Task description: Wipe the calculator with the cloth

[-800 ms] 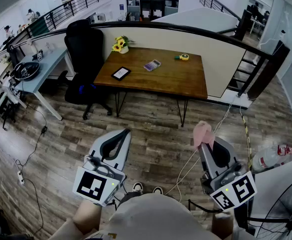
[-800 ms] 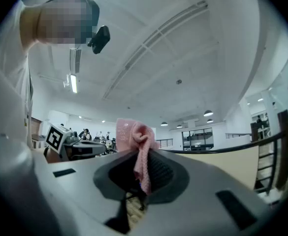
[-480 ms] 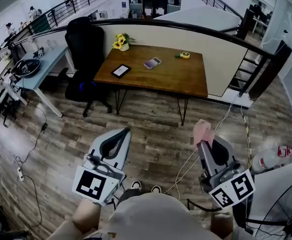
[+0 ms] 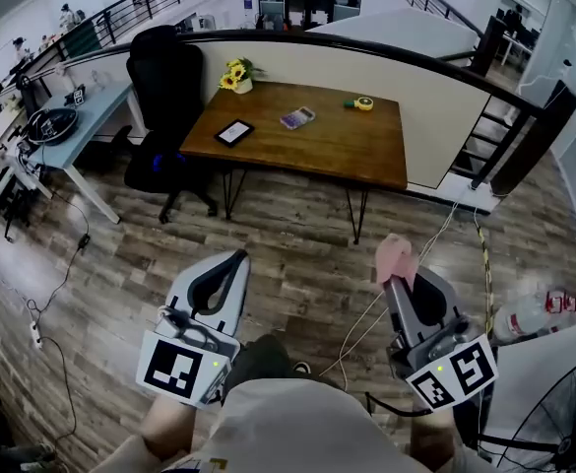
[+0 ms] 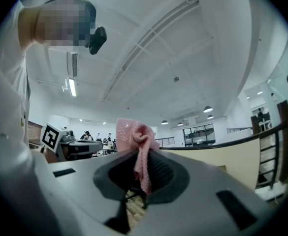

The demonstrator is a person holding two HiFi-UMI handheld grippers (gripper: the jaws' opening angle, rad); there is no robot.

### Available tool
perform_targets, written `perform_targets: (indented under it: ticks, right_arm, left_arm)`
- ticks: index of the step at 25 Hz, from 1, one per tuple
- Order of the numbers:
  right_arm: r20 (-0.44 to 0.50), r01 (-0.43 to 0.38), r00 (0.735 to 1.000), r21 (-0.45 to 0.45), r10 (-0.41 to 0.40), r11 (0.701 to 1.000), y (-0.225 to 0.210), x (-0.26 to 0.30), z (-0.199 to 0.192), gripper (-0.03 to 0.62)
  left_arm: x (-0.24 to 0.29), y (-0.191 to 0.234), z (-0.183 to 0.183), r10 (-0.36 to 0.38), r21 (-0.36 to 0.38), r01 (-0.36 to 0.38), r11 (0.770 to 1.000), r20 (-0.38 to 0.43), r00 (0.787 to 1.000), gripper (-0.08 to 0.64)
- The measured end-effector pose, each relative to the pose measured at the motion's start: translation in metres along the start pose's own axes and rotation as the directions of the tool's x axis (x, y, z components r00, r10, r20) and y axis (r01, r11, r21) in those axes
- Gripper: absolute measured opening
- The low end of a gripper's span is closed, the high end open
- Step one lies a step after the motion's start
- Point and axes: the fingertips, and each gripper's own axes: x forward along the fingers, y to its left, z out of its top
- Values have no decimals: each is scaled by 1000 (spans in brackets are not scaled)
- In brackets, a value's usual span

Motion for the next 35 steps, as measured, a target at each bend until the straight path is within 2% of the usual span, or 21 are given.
perform_targets:
  ticks: [3,10,18,24,35]
  right_arm:
    - [14,7,1000,0,-7,1000,-6,-1,2,44]
    - [8,4,1000,13,-4,1000,-29,13,5,44]
    - [3,7,1000,25,-7,1000,-58,53,-5,44]
    - [-22,9,1000,42,-8,999,-89,113,-15,44]
    - [-83,20,996,44,-16,999,-143,255,-28,44]
  left_arm:
    - [5,-5,-3,1,9,0,1000,-27,1000,2]
    - [36,-8,2,-26,-15,26,1000,-20,999,3]
    - [78,24,-17,-1,-22,0,1000,-42,999,3]
    - [126,63,-29,-9,-29,7,1000,-58,998,2]
    - [237,170,-52,-42,-55,37,998,-81,996,3]
